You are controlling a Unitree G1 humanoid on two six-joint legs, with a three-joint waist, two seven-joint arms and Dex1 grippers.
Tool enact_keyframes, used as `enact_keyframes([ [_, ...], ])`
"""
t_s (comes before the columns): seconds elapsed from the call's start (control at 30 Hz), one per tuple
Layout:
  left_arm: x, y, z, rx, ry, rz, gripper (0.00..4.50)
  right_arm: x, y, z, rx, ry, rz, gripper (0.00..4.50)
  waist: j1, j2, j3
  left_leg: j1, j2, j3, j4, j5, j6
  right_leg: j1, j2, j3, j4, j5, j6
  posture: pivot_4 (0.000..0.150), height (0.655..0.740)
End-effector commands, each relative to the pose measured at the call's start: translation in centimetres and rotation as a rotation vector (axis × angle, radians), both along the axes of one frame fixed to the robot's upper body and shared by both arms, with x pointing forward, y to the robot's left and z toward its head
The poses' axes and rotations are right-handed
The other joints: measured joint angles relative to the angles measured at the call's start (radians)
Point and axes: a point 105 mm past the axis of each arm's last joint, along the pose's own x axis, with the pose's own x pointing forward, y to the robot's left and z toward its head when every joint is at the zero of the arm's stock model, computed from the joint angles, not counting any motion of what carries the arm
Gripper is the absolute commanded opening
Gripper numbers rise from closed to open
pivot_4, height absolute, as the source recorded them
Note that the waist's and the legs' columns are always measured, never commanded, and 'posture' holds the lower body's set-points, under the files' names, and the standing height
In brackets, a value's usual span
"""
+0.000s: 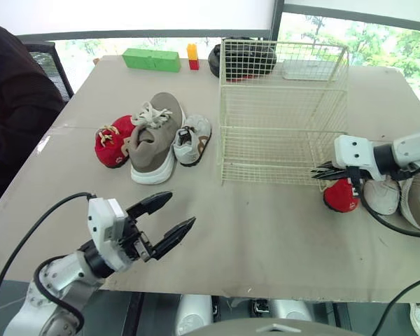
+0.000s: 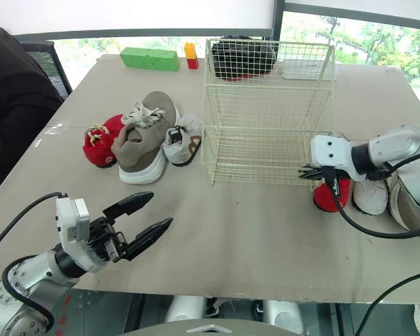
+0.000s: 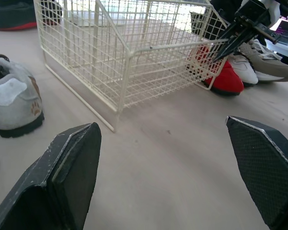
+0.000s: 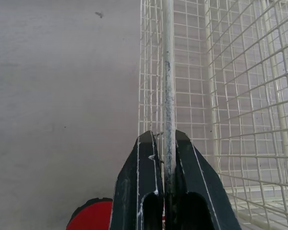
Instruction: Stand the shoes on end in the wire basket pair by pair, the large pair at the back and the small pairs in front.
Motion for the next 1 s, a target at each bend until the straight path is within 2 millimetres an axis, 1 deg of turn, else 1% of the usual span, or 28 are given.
enact_keyframes([
  [0.03,-0.1,0.5,0.8,0.022,-0.047,-0.001,4.50,0.8,0.8,1.4,0.021,-0.080,-0.001,0.06,-0.003,0.000,0.000,0.001,0.000,0.000,0.000,0.000,0.000,0.001,0.000,0.000,0.000,0.000,0.000,0.150,0.7400],
  [0.2,-0.2,0.6,0.9,0.026,-0.049,0.003,4.50,-0.2,3.2,2.1,0.097,-0.053,0.053,0.06,-0.016,0.000,0.000,0.003,0.001,0.000,0.000,0.000,0.000,0.002,0.001,0.001,0.000,0.002,-0.003,0.150,0.7400],
  [0.37,-0.2,0.7,1.1,0.032,-0.053,0.002,4.50,-0.7,4.8,2.1,0.115,-0.048,0.064,0.06,-0.017,0.000,0.000,0.001,0.001,0.000,0.000,0.000,-0.001,0.002,0.001,0.001,0.000,0.002,-0.003,0.150,0.7400],
  [0.47,-0.3,0.6,1.2,0.035,-0.054,0.001,4.50,-0.8,5.0,1.9,0.115,-0.050,0.056,0.06,-0.015,0.000,0.000,0.000,0.001,0.000,0.000,0.000,0.000,0.001,0.001,0.001,-0.001,0.002,-0.003,0.150,0.7400],
  [0.57,-0.3,0.7,1.3,0.041,-0.060,0.000,4.50,-0.1,4.3,1.7,0.100,-0.107,0.027,0.06,-0.014,0.000,0.000,0.000,0.001,0.000,0.000,0.000,0.000,0.001,0.000,0.001,-0.001,0.002,-0.003,0.150,0.7400],
  [0.67,-0.3,0.8,1.6,0.050,-0.079,0.002,4.50,-0.2,4.6,2.8,0.194,-0.131,0.042,0.06,-0.014,0.000,0.000,0.000,0.001,0.000,0.000,0.000,0.000,0.001,0.001,0.001,-0.001,0.002,-0.003,0.150,0.7400],
  [0.77,-0.4,0.8,2.1,0.046,-0.111,-0.007,4.50,-0.7,4.5,3.4,0.251,-0.139,0.043,0.88,-0.012,0.000,0.000,0.000,0.001,0.000,0.000,0.000,0.000,0.001,0.001,0.001,0.000,0.002,-0.003,0.150,0.7400],
  [0.83,-0.9,0.3,2.4,0.062,-0.131,-0.061,4.50,-1.6,4.9,4.2,0.328,-0.147,0.073,1.75,-0.008,0.000,0.000,0.000,0.001,0.000,0.000,0.000,0.000,0.001,0.001,0.000,-0.001,0.002,-0.003,0.150,0.7400],
  [0.87,-0.9,0.1,2.8,0.054,-0.154,-0.072,4.50,-2.2,5.0,4.7,0.369,-0.151,0.096,2.31,-0.005,0.000,0.000,0.000,0.001,0.000,0.000,0.000,0.000,0.001,0.001,0.000,-0.001,0.002,-0.003,0.150,0.7400],
  [0.9,-0.9,0.0,3.1,0.050,-0.169,-0.079,4.50,-2.7,5.1,5.0,0.401,-0.153,0.107,2.74,-0.001,0.000,0.000,0.000,0.001,0.000,0.000,0.000,0.000,0.001,0.001,0.001,-0.001,0.002,-0.003,0.150,0.7400],
  [0.97,-1.0,-0.2,3.4,0.040,-0.175,-0.108,4.50,-3.5,5.2,5.8,0.468,-0.150,0.119,3.73,0.003,0.000,0.000,0.000,0.001,0.000,0.000,0.000,0.000,0.001,0.001,0.000,-0.001,0.002,-0.003,0.150,0.7400],
  [1.0,-1.0,-0.2,3.4,0.038,-0.172,-0.113,4.50,-4.1,5.3,6.0,0.490,-0.143,0.135,3.98,0.004,0.000,0.000,0.000,0.001,0.000,0.000,0.000,0.000,0.001,0.001,0.000,-0.001,0.002,-0.003,0.150,0.7400],
])
